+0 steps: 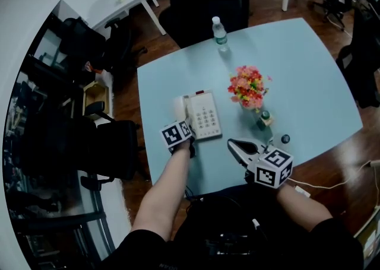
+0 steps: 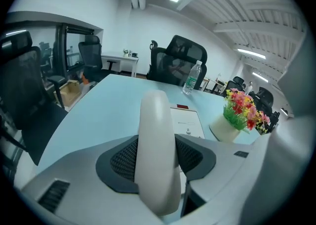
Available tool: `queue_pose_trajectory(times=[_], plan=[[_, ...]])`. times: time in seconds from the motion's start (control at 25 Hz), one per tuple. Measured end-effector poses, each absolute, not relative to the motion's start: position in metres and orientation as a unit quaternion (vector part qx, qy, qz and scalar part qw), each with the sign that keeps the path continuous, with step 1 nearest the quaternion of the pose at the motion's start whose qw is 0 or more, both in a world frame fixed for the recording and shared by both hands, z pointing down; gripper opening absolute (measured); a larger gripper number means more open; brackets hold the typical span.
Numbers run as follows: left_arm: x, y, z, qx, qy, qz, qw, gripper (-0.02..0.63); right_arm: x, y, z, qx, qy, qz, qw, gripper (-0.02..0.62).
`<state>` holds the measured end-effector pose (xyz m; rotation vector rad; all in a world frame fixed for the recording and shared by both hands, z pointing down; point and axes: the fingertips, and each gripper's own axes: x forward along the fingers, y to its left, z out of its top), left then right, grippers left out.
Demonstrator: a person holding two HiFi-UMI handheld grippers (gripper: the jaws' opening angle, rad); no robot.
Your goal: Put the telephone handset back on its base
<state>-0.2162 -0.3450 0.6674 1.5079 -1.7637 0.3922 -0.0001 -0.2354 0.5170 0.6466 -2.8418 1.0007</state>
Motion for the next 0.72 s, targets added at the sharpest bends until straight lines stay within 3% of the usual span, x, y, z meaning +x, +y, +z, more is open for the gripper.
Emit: queue_pose_trajectory(times=[0.72], plan=[[-0.206, -0.358, 0.679, 0.590, -0.688, 0.162, 0.391, 0.237, -0.008, -0.237, 0.519, 0.207, -0.923, 0.322, 0.041, 0.011]])
